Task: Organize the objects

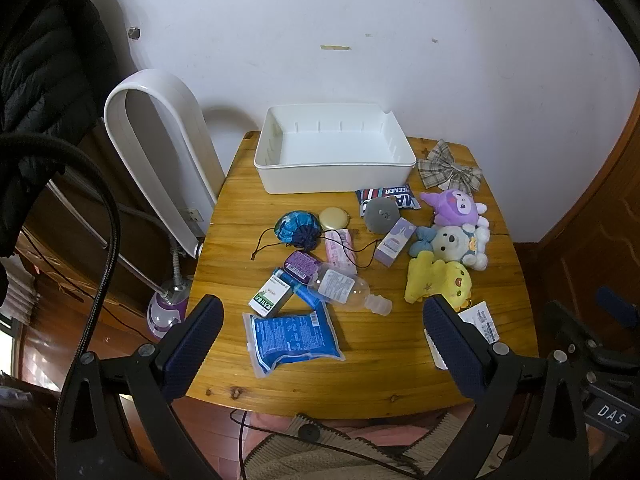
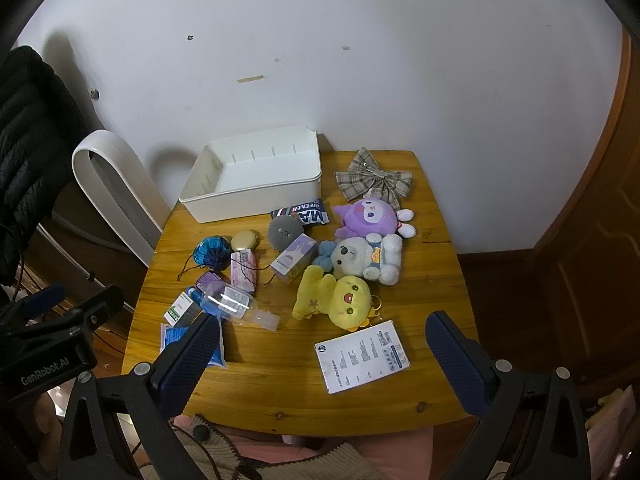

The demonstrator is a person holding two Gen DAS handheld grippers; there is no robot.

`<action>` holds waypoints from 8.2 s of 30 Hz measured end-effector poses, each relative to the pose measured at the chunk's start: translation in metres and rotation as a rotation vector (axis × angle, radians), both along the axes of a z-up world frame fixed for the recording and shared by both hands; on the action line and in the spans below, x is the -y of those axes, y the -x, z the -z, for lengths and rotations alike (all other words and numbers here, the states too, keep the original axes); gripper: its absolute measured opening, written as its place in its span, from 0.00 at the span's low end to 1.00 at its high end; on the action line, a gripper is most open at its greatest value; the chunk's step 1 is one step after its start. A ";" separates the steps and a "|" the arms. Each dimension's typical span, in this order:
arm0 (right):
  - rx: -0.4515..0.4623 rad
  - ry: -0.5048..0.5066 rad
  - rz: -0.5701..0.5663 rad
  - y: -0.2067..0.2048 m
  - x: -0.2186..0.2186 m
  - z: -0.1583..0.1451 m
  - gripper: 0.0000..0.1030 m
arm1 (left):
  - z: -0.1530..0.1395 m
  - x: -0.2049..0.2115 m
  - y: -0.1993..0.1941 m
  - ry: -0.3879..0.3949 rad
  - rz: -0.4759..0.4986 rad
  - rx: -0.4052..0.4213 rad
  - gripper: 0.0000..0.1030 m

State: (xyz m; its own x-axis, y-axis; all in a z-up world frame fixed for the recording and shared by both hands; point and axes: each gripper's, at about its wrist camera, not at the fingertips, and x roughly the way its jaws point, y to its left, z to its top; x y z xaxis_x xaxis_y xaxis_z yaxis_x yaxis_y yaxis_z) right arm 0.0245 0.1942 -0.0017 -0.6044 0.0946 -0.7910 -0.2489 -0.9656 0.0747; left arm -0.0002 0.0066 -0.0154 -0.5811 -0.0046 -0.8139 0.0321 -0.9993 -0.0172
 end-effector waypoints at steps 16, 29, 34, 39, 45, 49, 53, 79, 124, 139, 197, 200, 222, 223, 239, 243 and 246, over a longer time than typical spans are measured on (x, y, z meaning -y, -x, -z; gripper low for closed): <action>0.004 0.005 0.004 0.000 0.000 -0.002 1.00 | 0.001 -0.001 0.000 -0.001 -0.014 -0.007 0.97; -0.009 -0.056 -0.018 0.009 0.011 -0.004 1.00 | -0.013 0.013 0.001 0.005 -0.089 -0.045 0.97; -0.023 -0.082 -0.023 0.011 0.016 -0.007 1.00 | -0.016 0.020 0.002 -0.002 -0.109 -0.049 0.97; -0.051 -0.117 -0.023 0.013 0.020 -0.012 1.00 | -0.014 0.022 0.008 -0.003 -0.112 -0.038 0.97; -0.082 -0.155 -0.029 0.020 0.023 -0.012 1.00 | 0.000 0.025 0.016 -0.010 -0.114 0.008 0.97; -0.102 -0.162 -0.030 0.025 0.022 -0.008 1.00 | 0.009 0.030 0.022 -0.020 -0.125 0.036 0.97; -0.115 -0.121 -0.043 0.032 0.018 -0.003 1.00 | 0.017 0.034 0.025 -0.037 -0.129 0.048 0.97; 0.080 -0.141 -0.468 0.133 0.068 0.142 0.75 | 0.185 0.081 0.027 -0.407 -0.365 0.449 0.97; 0.255 -0.103 -0.745 0.171 0.119 0.216 0.54 | 0.217 0.108 0.077 -0.393 -0.609 0.293 0.71; 0.229 0.002 -0.642 0.163 0.101 0.190 0.53 | 0.173 0.083 0.049 -0.256 -0.474 0.172 0.43; 0.092 -0.077 0.010 0.413 -0.029 0.117 0.54 | 0.112 0.095 0.335 0.123 -0.150 -0.124 0.47; 0.131 -0.062 0.004 0.422 -0.035 0.135 0.54 | 0.121 0.095 0.345 0.131 -0.154 -0.096 0.49; 0.062 -0.079 -0.023 0.397 -0.021 0.115 0.75 | 0.095 0.089 0.338 0.126 -0.130 -0.075 0.98; 0.058 -0.076 -0.023 0.396 -0.020 0.112 0.75 | 0.091 0.089 0.335 0.124 -0.130 -0.080 0.98; -0.068 -0.079 0.012 0.310 -0.009 0.043 0.75 | 0.021 0.062 0.244 0.143 -0.038 -0.170 0.98; -0.117 -0.059 0.013 0.276 -0.009 0.029 0.75 | 0.006 0.059 0.207 0.141 -0.022 -0.193 0.98; -0.153 -0.043 0.004 0.249 -0.008 0.019 0.75 | -0.004 0.060 0.179 0.137 -0.022 -0.204 0.98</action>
State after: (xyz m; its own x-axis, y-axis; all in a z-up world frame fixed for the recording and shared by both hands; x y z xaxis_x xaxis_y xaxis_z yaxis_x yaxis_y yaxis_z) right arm -0.2241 0.2019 -0.0209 -0.7168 0.1291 -0.6852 -0.2413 -0.9679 0.0701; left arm -0.1794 -0.0530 -0.0114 -0.7316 -0.1213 -0.6708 0.0634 -0.9919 0.1102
